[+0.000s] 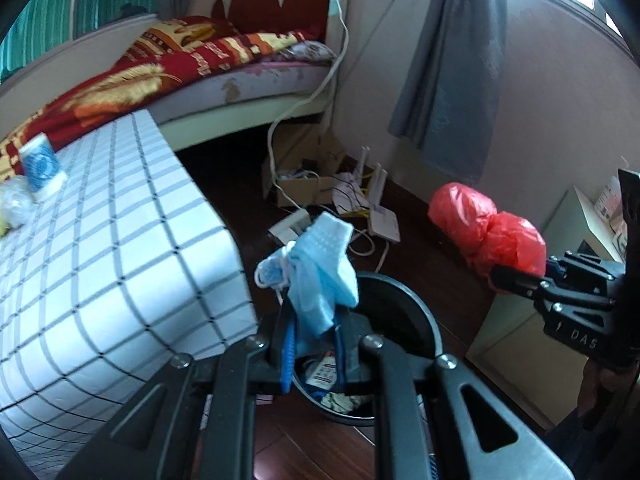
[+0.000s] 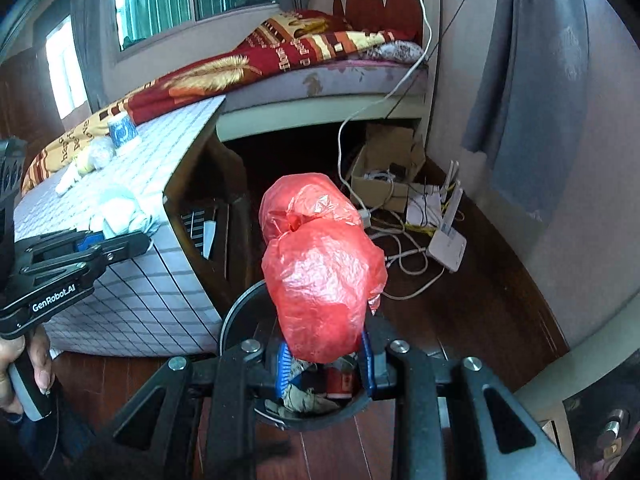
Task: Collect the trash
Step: 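Carry the blue sock and red bag over the black bin and release both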
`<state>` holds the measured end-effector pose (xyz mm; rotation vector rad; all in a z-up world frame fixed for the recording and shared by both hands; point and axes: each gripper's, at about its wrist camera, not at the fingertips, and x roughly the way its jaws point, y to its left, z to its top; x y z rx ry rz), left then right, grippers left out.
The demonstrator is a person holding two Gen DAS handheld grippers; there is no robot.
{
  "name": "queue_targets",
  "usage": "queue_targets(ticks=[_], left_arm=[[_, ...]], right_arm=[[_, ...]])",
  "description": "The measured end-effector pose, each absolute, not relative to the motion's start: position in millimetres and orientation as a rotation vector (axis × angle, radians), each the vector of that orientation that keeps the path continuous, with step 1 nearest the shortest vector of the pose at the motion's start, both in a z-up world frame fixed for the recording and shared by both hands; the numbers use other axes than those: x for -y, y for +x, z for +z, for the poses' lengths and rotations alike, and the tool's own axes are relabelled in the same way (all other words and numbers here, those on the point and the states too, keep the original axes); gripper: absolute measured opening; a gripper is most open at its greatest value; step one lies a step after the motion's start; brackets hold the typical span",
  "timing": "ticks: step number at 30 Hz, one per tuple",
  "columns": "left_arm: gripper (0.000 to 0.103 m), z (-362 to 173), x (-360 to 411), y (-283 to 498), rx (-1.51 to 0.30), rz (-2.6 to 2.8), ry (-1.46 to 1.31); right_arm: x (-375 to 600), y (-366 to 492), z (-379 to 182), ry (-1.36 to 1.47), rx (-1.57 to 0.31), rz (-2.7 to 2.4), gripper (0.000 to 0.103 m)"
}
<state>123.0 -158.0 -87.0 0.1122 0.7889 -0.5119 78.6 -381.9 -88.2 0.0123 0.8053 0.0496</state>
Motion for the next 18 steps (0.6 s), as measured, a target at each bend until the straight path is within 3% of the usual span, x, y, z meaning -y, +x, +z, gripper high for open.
queue_targets(ticks=[18], left_arm=[[0.017, -166.1, 203.2, 150.4, -0.999, -0.614, 0.155]], right_arm=[[389.0, 104.7, -179.2, -0.086, -0.999, 0.159, 0.029]])
